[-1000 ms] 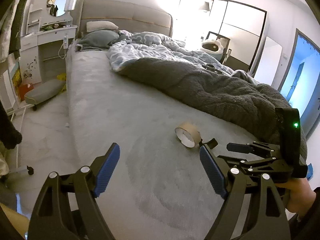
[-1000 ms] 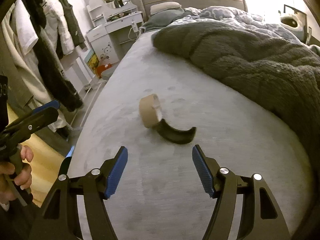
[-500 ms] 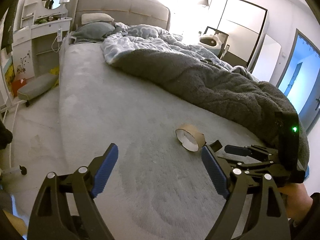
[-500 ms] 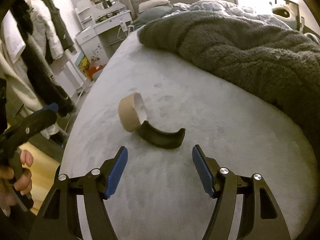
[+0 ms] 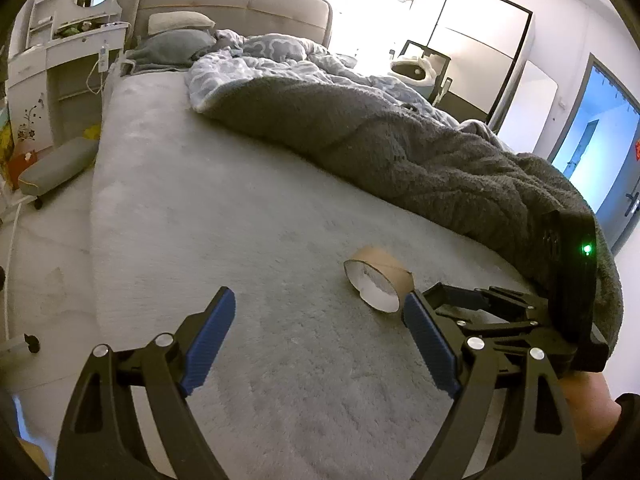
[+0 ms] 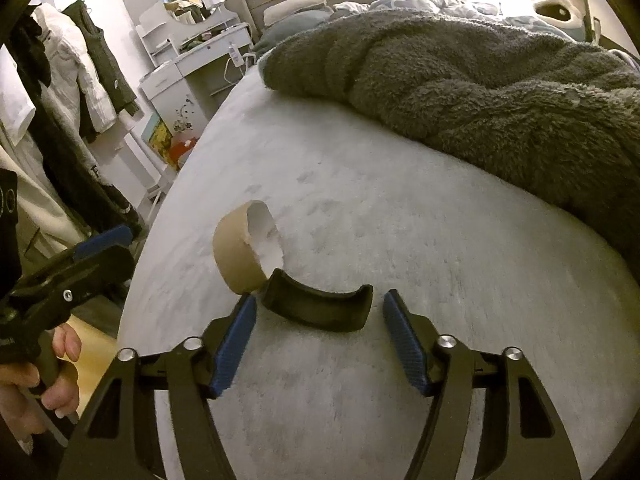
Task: Collect trash
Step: 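Lower the right tool onto the black curved plastic piece and close it, then grasp the tan tape roll with the left tool while the right tool holds the black piece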
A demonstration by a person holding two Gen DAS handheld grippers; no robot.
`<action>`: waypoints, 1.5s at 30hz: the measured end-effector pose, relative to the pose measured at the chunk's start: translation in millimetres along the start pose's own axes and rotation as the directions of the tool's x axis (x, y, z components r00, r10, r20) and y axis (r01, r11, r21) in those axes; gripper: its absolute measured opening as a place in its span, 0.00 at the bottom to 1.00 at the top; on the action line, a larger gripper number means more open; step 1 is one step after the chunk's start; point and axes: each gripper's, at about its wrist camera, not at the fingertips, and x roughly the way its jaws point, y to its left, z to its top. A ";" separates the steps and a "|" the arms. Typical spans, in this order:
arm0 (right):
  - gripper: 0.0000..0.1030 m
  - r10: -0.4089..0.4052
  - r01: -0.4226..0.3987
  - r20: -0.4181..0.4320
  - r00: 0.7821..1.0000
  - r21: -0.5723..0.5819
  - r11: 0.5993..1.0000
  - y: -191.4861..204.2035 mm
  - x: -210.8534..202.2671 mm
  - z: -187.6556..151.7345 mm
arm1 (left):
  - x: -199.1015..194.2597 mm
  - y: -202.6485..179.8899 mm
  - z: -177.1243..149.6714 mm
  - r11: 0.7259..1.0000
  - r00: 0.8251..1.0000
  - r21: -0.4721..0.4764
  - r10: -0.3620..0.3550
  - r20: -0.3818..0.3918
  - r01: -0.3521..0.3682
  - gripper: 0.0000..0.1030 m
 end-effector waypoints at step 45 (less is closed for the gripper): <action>0.45 -0.035 0.033 0.085 0.996 0.031 0.999 -64.9 -73.1 -4.5 | 88.0 -63.9 5.6 0.992 0.989 0.005 0.129 -0.077 -0.129 0.48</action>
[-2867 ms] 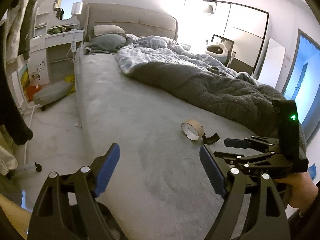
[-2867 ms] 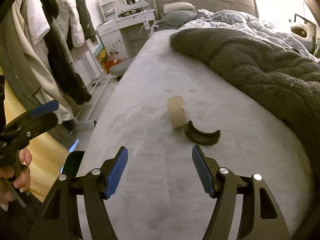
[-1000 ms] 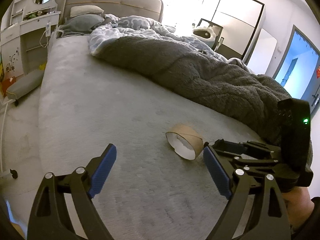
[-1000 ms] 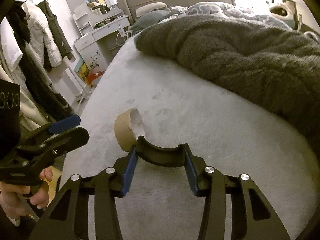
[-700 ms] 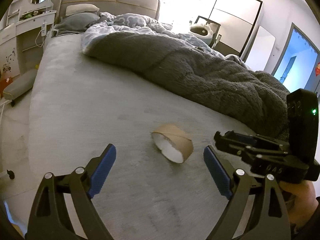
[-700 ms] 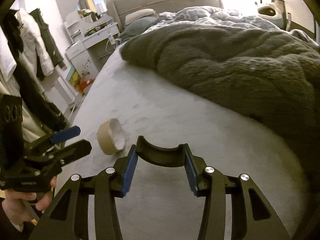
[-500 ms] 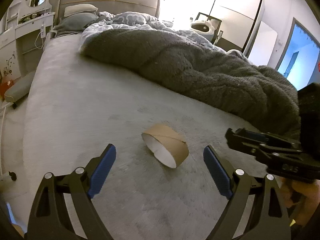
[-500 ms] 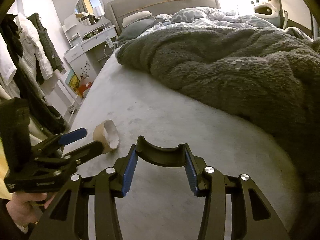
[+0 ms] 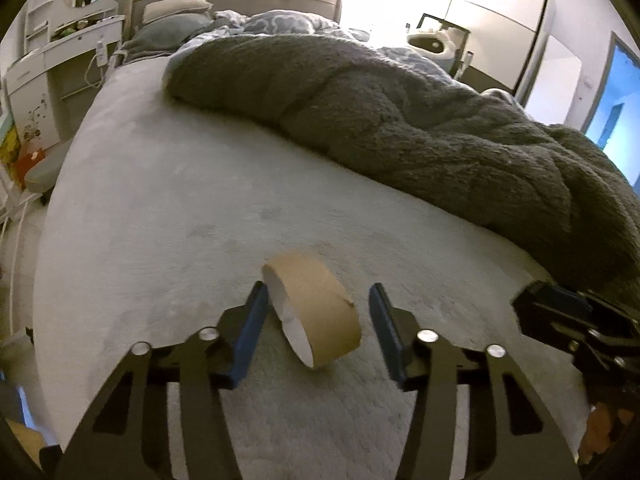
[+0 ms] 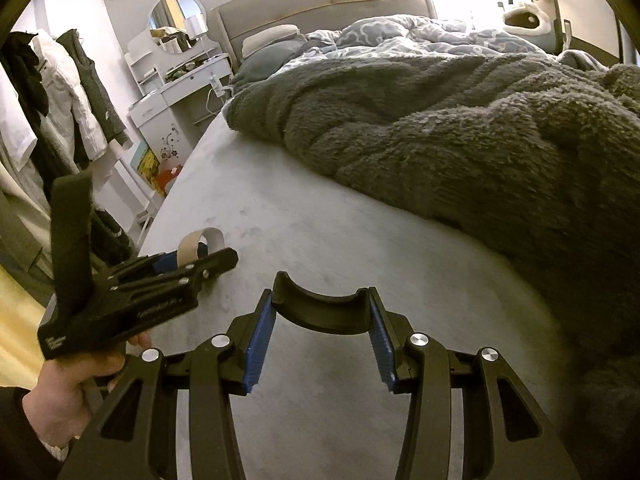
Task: Collect trash
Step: 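Grasp the tan tape roll with the left tool while the right tool holds the black piece, then lift and carry the tape roll and black piece over the black bin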
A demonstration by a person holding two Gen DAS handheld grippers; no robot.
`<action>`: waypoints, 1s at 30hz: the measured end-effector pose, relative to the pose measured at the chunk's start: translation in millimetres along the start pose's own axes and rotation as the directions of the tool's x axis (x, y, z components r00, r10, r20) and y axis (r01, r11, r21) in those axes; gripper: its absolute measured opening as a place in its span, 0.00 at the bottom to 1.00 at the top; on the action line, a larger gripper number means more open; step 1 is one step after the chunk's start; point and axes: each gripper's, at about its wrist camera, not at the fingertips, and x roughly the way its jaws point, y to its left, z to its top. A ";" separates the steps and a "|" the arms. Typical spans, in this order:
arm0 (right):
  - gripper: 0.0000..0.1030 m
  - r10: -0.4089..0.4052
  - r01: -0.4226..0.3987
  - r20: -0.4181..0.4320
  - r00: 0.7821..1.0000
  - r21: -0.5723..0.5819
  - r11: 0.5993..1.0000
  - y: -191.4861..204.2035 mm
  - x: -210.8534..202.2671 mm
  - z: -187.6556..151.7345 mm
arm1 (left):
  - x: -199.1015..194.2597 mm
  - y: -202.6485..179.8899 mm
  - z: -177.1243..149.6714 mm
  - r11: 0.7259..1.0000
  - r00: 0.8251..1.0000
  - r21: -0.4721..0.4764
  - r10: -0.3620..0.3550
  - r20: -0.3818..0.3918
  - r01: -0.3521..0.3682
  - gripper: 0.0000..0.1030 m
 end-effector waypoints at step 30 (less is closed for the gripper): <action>0.45 0.046 -0.046 -0.001 0.999 0.005 0.999 -2.4 -5.3 -2.1 | -35.3 -6.8 -7.7 0.994 0.997 0.076 0.069 0.036 -0.072 0.22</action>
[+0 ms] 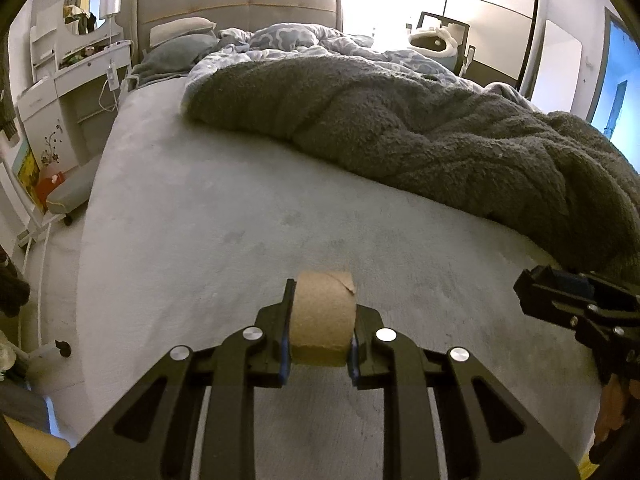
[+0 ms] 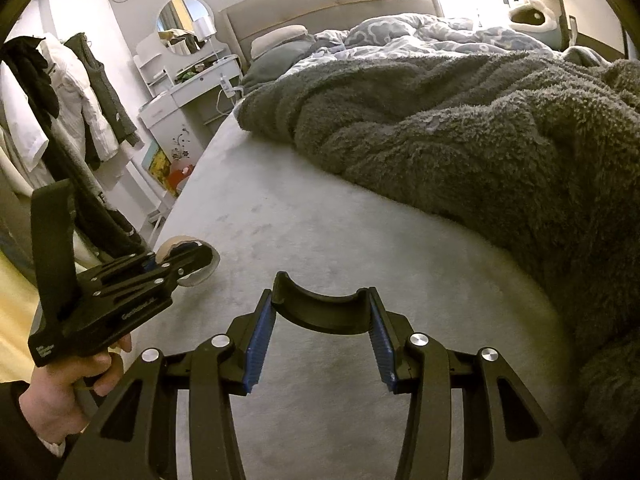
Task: Collect trash
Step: 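Lift and carry the tape roll and black piece over the black bin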
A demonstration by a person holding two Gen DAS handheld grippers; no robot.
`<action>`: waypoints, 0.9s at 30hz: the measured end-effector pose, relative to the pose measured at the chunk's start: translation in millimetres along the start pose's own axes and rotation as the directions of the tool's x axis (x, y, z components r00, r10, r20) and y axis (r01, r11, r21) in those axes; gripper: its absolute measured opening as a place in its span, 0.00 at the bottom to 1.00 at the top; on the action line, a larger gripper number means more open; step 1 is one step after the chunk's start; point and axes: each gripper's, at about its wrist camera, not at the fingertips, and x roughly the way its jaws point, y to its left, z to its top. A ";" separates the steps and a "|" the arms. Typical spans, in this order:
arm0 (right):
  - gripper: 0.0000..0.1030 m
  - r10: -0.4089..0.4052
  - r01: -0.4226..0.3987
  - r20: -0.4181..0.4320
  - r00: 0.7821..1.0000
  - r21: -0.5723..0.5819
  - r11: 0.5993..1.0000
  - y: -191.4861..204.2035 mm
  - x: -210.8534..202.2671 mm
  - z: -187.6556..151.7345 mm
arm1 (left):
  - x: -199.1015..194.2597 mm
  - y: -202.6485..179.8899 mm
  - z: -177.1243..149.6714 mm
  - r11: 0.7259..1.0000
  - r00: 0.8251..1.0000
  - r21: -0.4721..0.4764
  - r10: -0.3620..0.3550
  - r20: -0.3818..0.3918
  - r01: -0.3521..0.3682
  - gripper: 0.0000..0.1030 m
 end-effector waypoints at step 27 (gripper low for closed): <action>0.45 0.018 -0.020 -0.047 0.999 -0.048 0.999 24.3 6.6 -10.9 | -54.1 11.5 -30.4 1.000 0.999 0.004 0.023 0.026 -0.023 0.22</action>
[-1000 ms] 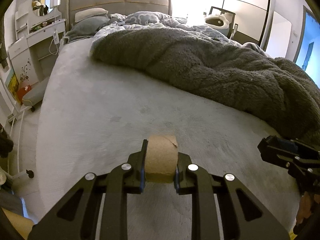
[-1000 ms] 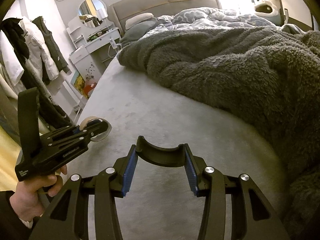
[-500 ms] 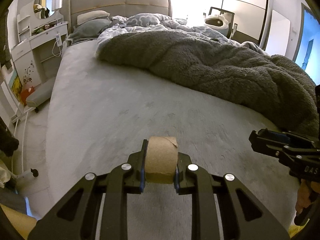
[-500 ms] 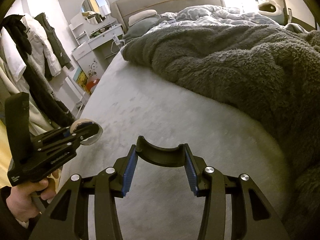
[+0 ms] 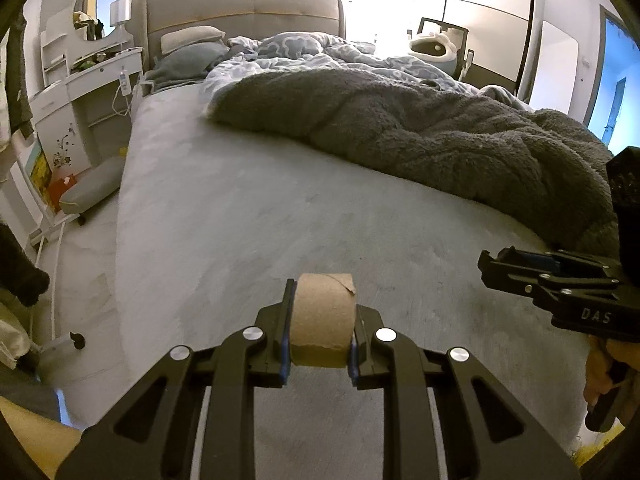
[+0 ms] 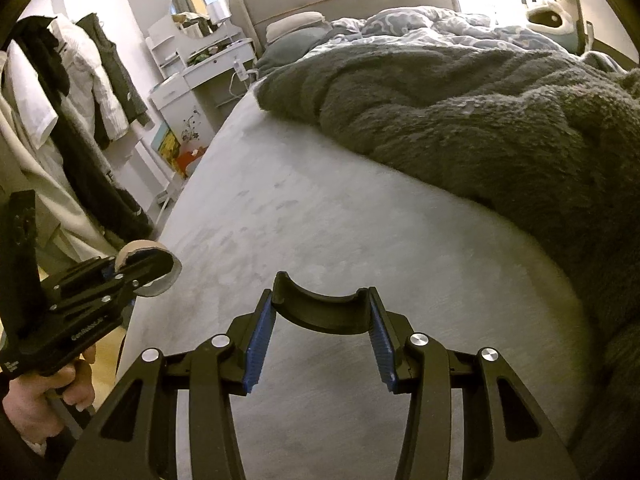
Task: Collect trash
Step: 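Lift and carry the tape roll and black piece over the black bin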
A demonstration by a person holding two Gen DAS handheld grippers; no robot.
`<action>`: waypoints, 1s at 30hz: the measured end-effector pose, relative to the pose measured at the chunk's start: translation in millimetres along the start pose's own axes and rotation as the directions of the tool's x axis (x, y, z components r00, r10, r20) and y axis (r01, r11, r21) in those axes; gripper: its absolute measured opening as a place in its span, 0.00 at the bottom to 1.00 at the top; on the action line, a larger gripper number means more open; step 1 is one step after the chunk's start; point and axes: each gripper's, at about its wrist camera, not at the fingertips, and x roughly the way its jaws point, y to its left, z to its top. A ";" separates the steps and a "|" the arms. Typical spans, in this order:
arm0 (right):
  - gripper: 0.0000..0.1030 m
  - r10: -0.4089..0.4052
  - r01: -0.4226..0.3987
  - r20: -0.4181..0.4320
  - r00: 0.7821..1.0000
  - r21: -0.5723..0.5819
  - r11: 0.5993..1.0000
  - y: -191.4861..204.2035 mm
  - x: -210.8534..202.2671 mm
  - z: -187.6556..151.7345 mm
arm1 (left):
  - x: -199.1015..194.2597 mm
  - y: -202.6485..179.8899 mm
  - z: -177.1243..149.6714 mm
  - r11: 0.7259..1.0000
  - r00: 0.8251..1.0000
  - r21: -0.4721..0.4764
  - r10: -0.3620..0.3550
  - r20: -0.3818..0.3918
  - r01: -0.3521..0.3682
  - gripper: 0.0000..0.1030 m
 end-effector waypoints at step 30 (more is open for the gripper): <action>0.45 0.050 -0.056 -0.046 0.998 -0.154 0.986 112.7 -6.1 -13.6 | -82.8 68.1 -50.8 0.995 0.995 -0.039 0.095 -0.029 -0.096 0.22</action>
